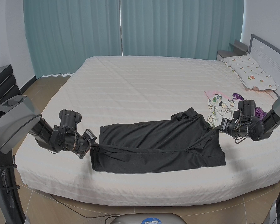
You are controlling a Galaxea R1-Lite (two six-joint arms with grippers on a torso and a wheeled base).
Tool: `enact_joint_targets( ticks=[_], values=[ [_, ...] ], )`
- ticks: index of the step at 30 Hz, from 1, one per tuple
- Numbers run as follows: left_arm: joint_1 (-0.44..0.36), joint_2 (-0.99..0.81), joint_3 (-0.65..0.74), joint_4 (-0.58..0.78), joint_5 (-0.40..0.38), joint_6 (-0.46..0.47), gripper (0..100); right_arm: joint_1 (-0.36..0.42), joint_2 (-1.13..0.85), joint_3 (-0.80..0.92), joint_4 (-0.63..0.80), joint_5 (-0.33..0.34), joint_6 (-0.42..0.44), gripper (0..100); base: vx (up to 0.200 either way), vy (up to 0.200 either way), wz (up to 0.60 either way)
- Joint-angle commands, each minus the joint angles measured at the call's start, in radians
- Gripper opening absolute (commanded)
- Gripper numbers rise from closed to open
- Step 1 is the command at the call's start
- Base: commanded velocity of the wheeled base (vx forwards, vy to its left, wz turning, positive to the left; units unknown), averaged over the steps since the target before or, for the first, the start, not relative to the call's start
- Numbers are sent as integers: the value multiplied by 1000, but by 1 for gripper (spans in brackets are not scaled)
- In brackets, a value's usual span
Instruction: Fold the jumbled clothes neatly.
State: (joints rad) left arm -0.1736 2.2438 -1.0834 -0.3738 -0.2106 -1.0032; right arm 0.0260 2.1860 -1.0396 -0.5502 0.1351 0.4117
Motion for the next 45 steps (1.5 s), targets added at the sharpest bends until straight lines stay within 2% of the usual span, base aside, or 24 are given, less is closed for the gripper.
enact_joint_targets(
  ticks=[1,4,5,6,7,10,16,18,21,22,24,25,28,30,33,45],
  values=[
    [-4,57,-69,42,30,0,0,20,83,-31,-51,-32,6,0,0,0,0],
    [-6,62,-102,95,40,0,0,22,103,-30,-93,-54,21,0,0,0,0],
    [-6,66,-127,124,40,-2,100,22,107,-27,-100,-58,32,0,0,0,0],
    [-6,72,-151,164,42,-3,100,22,110,-20,-97,-55,44,0,0,0,0],
    [-6,72,-162,187,40,-3,100,22,115,-17,-97,-55,52,100,0,0,0],
    [-1,69,-174,213,39,-8,100,26,127,-16,-94,-57,88,100,0,0,0],
    [11,3,-96,207,10,-35,100,28,101,-22,-57,-60,314,100,0,0,0],
    [13,-30,-55,202,-24,-37,100,38,97,-28,-13,-57,355,100,0,0,0],
    [13,-118,60,164,-102,-43,100,78,129,-62,23,-57,476,100,0,0,0],
    [13,-122,73,158,-104,-45,100,81,135,-65,24,-57,484,100,0,0,0],
    [6,-151,166,49,-105,-64,100,92,184,-96,29,-60,493,100,0,0,0],
    [6,-151,166,49,-105,-64,100,92,184,-96,29,-60,493,100,0,0,0],
    [5,-148,247,-137,-116,-173,100,95,236,-129,30,-61,495,100,0,0,0],
    [3,-142,269,-229,-116,-212,100,98,258,-146,29,-61,495,100,0,0,0],
    [-1,-130,287,-286,-116,-218,100,98,278,-162,18,-61,493,100,0,0,0],
    [-7,-122,298,-290,-116,-210,100,121,365,-264,6,-92,476,100,0,0,0]
  ],
)
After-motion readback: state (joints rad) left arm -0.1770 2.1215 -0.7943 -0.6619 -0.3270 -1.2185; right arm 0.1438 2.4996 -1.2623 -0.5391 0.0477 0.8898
